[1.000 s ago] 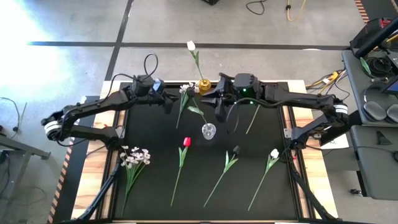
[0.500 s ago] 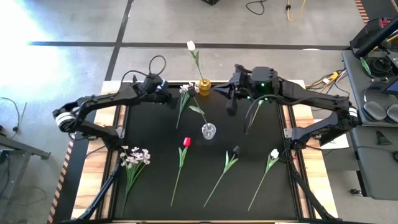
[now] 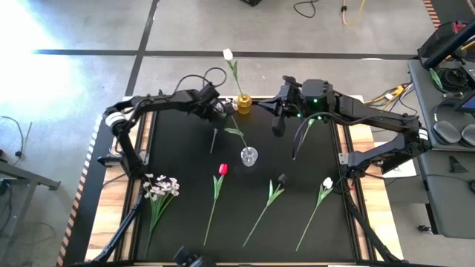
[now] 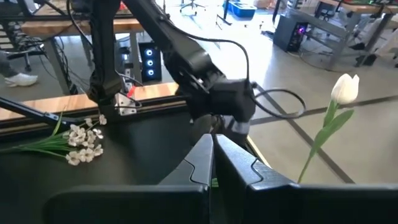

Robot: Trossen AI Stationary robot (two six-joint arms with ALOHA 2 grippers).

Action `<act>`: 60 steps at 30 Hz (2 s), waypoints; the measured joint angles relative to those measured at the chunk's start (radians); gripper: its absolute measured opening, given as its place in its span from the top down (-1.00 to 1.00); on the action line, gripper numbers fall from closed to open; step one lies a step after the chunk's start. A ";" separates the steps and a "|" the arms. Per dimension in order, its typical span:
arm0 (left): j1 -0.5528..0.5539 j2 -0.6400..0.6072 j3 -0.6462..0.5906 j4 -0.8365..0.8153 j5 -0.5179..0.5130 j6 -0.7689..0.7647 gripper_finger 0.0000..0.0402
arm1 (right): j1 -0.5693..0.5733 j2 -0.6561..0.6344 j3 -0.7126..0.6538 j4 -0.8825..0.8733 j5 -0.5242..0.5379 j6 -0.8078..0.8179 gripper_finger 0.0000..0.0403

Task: Sort flowers into vase by color
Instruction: Put the top white flowers into the yellow vase

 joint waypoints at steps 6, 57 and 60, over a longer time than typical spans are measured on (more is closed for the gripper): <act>0.003 0.094 0.052 -0.029 0.004 -0.015 0.09 | 0.000 0.001 0.000 0.000 0.011 0.003 0.95; 0.045 -0.734 0.018 0.233 0.117 -0.043 1.00 | -0.035 0.055 -0.002 0.263 -0.030 0.106 0.81; 0.045 -0.703 0.071 0.291 0.200 -0.029 1.00 | -0.066 0.088 -0.002 0.312 -0.103 0.147 0.71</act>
